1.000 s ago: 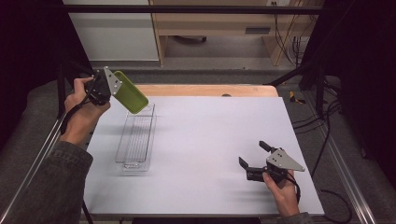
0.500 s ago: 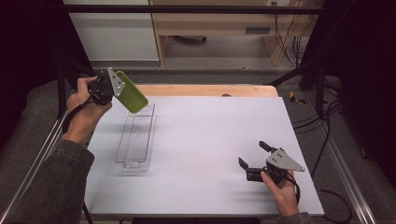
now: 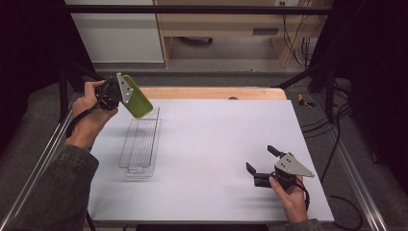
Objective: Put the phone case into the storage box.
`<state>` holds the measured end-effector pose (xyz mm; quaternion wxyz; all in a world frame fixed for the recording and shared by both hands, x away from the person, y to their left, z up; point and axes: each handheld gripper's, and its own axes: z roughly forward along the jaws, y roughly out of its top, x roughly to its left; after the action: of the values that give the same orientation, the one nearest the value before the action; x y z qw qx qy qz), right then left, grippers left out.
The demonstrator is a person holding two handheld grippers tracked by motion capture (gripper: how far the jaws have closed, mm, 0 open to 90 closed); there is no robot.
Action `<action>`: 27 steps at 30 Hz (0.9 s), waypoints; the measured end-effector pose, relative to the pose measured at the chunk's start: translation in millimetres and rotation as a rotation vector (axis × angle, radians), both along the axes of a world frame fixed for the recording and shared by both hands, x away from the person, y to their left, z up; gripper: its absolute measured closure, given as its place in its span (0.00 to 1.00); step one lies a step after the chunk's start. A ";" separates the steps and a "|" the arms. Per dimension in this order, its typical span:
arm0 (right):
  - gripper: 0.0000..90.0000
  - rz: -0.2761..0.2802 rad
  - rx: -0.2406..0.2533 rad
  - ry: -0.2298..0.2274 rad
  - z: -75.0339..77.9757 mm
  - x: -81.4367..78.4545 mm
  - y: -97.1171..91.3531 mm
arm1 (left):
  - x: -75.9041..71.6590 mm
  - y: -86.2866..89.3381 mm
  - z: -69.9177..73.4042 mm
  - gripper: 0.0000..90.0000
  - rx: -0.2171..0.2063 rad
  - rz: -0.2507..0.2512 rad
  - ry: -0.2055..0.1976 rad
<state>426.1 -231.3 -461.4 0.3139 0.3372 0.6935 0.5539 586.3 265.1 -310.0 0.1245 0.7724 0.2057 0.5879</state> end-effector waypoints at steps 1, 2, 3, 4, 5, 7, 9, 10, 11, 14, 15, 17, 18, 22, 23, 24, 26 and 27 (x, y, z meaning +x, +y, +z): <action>0.03 0.000 0.000 0.000 0.0 0.0 0.0 | -0.1 -0.4 -0.2 0.97 0.003 -0.001 0.000; 0.03 0.000 0.000 -0.001 0.0 0.0 0.0 | -0.1 -0.7 -0.4 0.97 0.005 -0.001 -0.001; 0.03 0.001 -0.001 0.000 0.0 0.0 0.1 | -0.2 -1.1 -0.6 0.97 0.007 -0.003 -0.001; 0.03 0.000 -0.001 -0.001 -0.1 0.0 0.1 | 0.2 -1.7 -1.6 0.97 -0.002 -0.008 -0.006; 0.03 0.001 0.000 0.002 -0.1 -0.3 0.2 | 0.2 -2.3 -2.0 0.97 0.000 -0.011 -0.004; 0.03 0.005 0.002 0.002 -0.3 -0.4 0.8 | 0.2 -3.1 -2.9 0.97 0.008 -0.014 -0.002; 0.03 0.005 -0.002 0.002 -0.6 -0.2 1.0 | 0.3 -4.1 -4.7 0.97 0.021 -0.017 0.000; 0.03 0.004 -0.001 0.002 -0.6 -0.2 0.9 | 0.3 -4.4 -5.3 0.97 0.025 -0.018 -0.001; 0.03 0.004 -0.001 0.001 -0.5 -0.2 0.5 | 0.2 -4.7 -5.8 0.97 0.026 -0.019 -0.001; 0.03 0.004 0.002 0.001 -0.4 -0.3 0.4 | -0.4 -5.5 -6.8 0.97 0.034 -0.022 -0.005; 0.03 0.007 0.001 0.000 -0.6 -0.4 0.7 | -0.6 -5.9 -7.0 0.97 0.038 -0.023 -0.008; 0.03 0.009 -0.002 0.000 -0.9 -0.3 1.4 | -0.9 -6.5 -7.7 0.97 0.041 -0.027 -0.008; 0.03 0.009 -0.002 -0.001 -1.0 -0.2 1.5 | -1.0 -6.8 -8.2 0.97 0.044 -0.028 -0.008; 0.03 0.007 -0.001 -0.002 -0.9 -0.3 1.1 | -1.8 -7.5 -10.7 0.97 0.059 -0.029 -0.014; 0.03 0.007 0.000 -0.001 -0.8 -0.3 1.0 | -2.2 -7.7 -11.5 0.97 0.058 -0.030 -0.016; 0.03 0.007 0.000 -0.001 -0.9 -0.3 1.1 | -2.6 -8.1 -12.3 0.97 0.059 -0.033 -0.018; 0.03 0.008 0.000 0.000 -1.2 -0.2 1.6 | -3.1 -8.9 -13.8 0.97 0.067 -0.035 -0.020; 0.03 0.010 -0.003 -0.001 -1.4 -0.2 1.7 | -3.2 -9.3 -14.4 0.97 0.072 -0.036 -0.020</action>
<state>425.9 -229.6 -462.8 0.3118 0.3330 0.6959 0.5546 583.0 255.8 -324.4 0.1093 0.7741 0.1693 0.6001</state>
